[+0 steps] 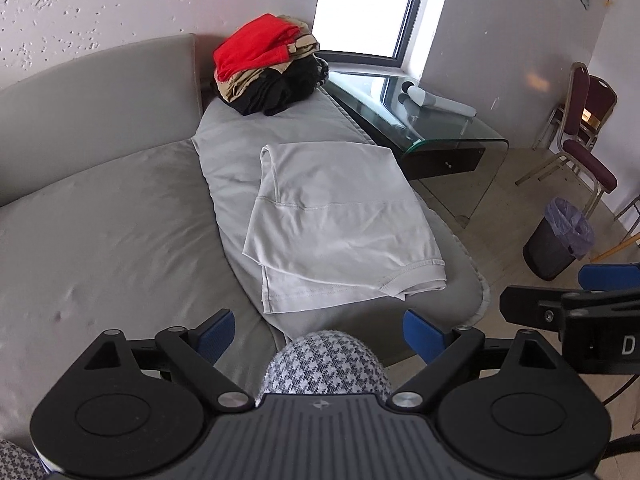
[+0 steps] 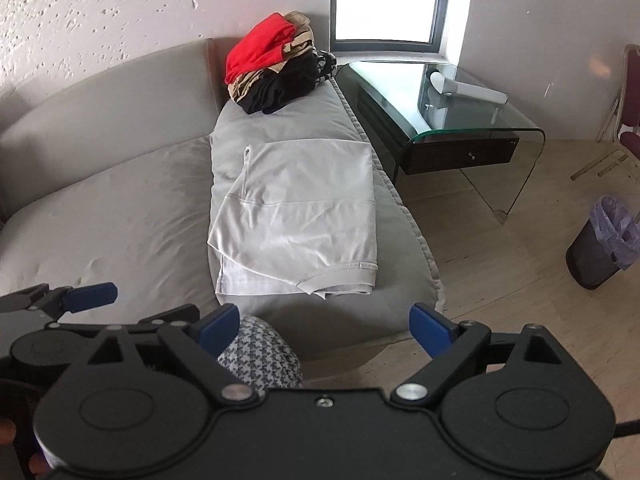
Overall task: Fold clothes
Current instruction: 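Open both grippers and pull them back from the folded shirt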
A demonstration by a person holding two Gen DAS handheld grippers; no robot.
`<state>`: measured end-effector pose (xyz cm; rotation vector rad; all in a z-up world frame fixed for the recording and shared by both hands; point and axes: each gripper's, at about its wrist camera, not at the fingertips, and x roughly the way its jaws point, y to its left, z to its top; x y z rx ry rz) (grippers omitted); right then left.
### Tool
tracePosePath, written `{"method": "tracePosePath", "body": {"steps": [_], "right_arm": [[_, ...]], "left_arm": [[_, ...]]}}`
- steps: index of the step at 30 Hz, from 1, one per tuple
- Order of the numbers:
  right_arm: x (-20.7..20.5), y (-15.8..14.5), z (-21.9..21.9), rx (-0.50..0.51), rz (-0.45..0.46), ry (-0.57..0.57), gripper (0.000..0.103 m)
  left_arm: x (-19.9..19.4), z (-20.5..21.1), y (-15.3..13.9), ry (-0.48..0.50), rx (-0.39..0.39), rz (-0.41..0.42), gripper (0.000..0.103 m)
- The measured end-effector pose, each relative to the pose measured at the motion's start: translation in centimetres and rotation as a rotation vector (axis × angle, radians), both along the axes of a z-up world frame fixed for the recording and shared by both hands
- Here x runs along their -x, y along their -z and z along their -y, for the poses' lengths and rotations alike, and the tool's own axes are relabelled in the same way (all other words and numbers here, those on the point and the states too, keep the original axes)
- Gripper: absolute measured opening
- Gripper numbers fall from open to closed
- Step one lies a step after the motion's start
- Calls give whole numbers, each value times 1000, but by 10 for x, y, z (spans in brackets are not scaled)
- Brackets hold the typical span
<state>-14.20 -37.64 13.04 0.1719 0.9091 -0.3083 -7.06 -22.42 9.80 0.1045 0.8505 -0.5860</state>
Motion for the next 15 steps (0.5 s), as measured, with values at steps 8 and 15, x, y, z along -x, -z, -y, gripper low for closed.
{"method": "tracePosePath", "body": {"steps": [8,15], "right_arm": [[0,4,-5,26,-5,-3,93],[-2,12,-2,13,-22,2,93]], "left_arm": [[-2,-1,5,-5,5,7,90],[-5,1,10,-5,-3,1,90]]}}
